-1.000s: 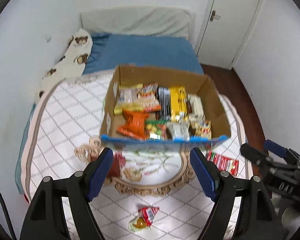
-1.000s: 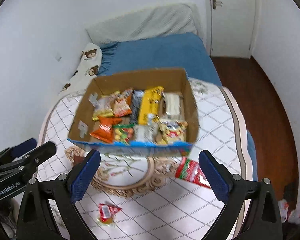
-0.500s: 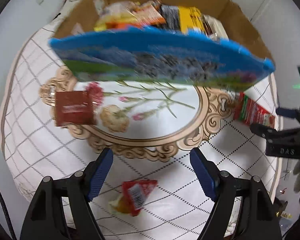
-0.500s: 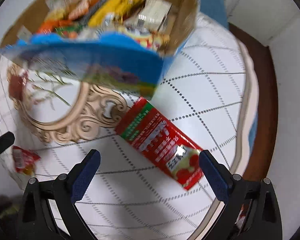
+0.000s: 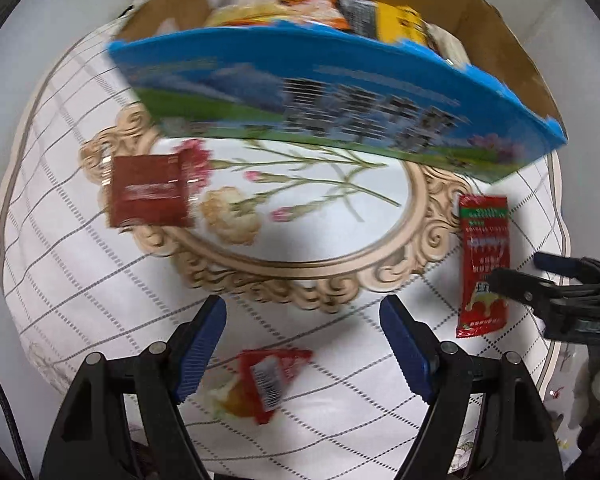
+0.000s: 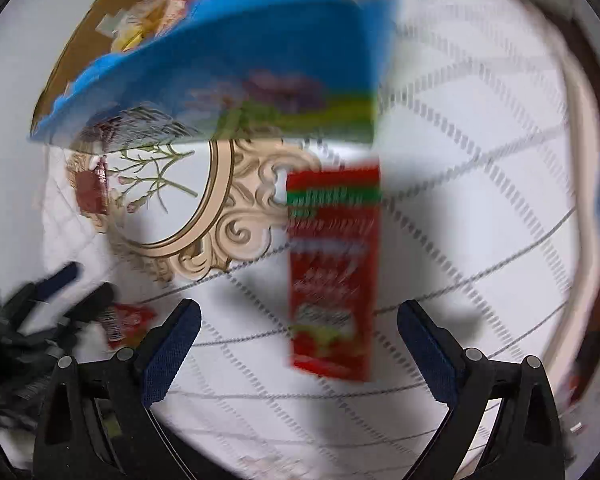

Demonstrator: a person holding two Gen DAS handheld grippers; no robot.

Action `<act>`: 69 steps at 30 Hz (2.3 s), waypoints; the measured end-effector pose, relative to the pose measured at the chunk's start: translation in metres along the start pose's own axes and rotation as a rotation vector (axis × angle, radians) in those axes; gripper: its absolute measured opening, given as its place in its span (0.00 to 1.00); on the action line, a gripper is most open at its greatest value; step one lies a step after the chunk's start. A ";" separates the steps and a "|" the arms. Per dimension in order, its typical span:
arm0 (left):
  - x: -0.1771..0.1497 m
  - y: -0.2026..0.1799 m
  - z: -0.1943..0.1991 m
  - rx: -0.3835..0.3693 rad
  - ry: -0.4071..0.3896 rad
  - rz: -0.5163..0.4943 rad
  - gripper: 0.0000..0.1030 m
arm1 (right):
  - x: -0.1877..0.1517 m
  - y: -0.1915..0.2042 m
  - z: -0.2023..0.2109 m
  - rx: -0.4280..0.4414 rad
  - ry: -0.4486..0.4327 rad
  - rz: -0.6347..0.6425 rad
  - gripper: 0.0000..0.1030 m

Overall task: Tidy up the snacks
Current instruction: 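Grasp the red-green stick packet with the right tool while the left grasps the red candy, then carry both packets into the box and open both tools to release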

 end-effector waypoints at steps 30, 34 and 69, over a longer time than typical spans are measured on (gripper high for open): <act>-0.073 0.037 -0.054 -0.144 0.258 0.040 0.44 | -0.110 0.065 -0.028 -0.132 -0.035 0.110 0.61; -0.079 0.038 -0.049 -0.147 0.236 0.019 0.42 | -0.099 0.065 -0.027 -0.130 -0.046 0.105 0.56; 0.221 -0.018 -0.026 -0.238 0.003 -0.093 0.42 | 0.186 0.072 0.062 -0.007 -0.341 0.060 0.52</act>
Point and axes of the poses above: each gripper's, at about its wrist camera, not at the fingertips, and z roughly against the way its jaws point, y to its left, x to its top, the point moved 1 cm from there along -z, roughly the way its jaws point, and after that the axes turned 15 degrees about -y, right-handed, at the moved point
